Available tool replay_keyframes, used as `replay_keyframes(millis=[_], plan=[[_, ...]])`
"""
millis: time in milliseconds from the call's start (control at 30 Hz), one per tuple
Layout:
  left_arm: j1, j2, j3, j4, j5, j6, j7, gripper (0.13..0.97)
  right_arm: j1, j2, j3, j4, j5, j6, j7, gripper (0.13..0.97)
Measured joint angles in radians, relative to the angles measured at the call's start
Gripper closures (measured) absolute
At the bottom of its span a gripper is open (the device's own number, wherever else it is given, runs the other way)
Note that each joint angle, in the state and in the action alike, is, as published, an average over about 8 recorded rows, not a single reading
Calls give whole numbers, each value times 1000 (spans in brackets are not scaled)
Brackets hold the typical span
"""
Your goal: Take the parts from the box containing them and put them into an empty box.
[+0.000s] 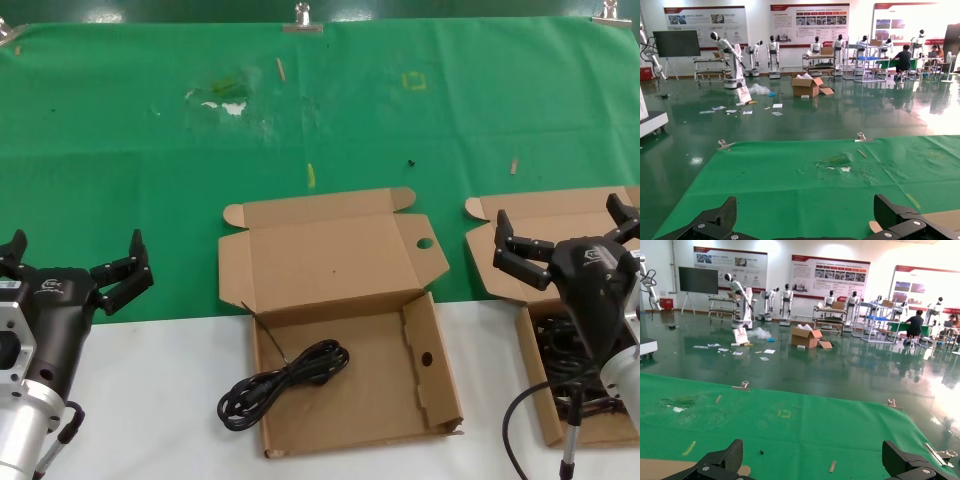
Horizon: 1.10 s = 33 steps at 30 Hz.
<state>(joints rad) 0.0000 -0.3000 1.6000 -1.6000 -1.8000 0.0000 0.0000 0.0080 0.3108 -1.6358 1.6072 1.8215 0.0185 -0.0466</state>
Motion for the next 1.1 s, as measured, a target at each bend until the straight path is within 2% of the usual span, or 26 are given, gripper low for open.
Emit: replay_keyframes(millis=[1100], plan=[[0, 0, 0, 0, 0, 0, 0, 132, 0, 0, 0, 0, 0, 0, 0, 129]])
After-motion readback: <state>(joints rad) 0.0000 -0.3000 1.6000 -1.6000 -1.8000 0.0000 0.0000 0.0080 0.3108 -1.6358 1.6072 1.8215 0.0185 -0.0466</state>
